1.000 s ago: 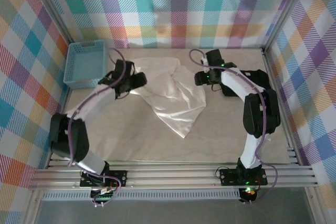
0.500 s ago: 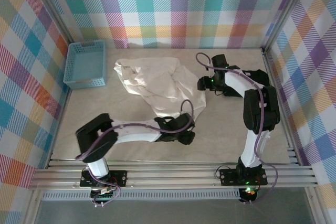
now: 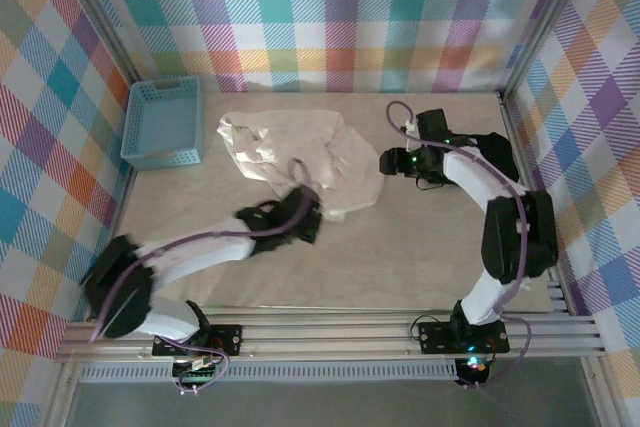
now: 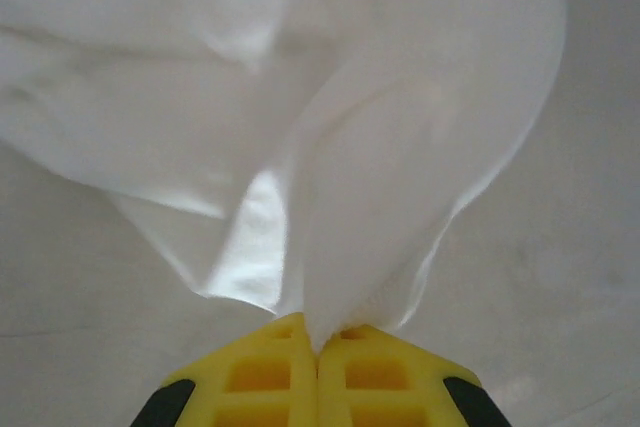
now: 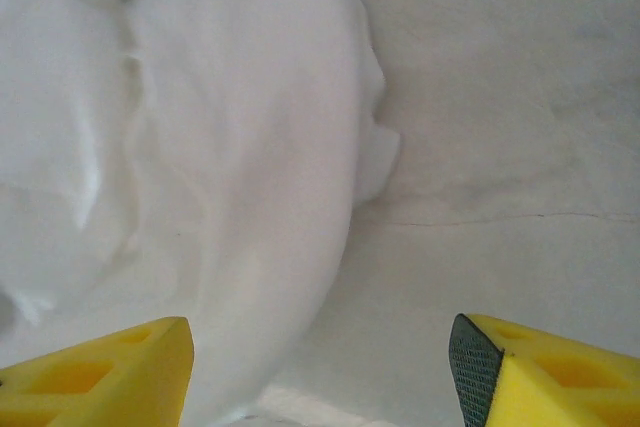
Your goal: Fold the inside-out t-shirt
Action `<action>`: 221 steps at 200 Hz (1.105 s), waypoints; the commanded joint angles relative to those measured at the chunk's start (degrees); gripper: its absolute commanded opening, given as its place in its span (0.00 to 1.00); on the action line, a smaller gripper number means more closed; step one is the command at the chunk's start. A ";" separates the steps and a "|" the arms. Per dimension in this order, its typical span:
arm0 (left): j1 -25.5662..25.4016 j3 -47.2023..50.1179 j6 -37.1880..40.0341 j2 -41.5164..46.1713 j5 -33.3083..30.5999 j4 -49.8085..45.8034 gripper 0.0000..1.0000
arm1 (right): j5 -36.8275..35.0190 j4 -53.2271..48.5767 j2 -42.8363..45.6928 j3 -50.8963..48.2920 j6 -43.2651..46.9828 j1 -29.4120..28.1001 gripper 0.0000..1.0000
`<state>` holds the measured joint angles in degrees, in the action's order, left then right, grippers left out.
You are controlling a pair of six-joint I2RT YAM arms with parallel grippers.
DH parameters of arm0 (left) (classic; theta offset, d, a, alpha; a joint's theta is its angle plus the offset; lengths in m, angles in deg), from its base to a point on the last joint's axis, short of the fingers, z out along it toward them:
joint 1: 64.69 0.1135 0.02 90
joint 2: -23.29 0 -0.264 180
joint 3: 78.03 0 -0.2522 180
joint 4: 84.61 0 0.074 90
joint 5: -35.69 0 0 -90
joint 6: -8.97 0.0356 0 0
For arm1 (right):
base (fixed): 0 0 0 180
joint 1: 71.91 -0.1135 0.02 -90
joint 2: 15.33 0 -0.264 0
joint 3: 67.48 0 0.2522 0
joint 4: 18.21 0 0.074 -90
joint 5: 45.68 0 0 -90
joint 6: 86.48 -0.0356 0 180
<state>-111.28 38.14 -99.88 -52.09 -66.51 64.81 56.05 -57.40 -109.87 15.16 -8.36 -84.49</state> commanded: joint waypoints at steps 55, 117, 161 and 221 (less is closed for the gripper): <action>15.15 -1.35 -4.14 11.77 16.57 -10.85 0.00 | 5.59 4.56 -0.66 -5.24 -2.34 -7.38 0.70; 15.65 -3.03 -4.70 11.48 16.27 -12.72 0.00 | 12.78 14.50 -4.50 -13.03 -7.19 -12.20 0.69; 15.74 -2.55 -4.39 11.69 15.32 -12.26 0.00 | 16.06 27.34 -13.71 -5.19 -15.45 -12.11 0.40; 15.93 -11.90 -2.61 16.49 16.51 -10.73 0.00 | 6.39 18.87 12.34 -0.66 -9.63 -7.13 0.00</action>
<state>-96.11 33.07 -103.90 -39.52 -50.32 52.74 65.75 -36.18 -110.00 9.65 -21.72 -92.31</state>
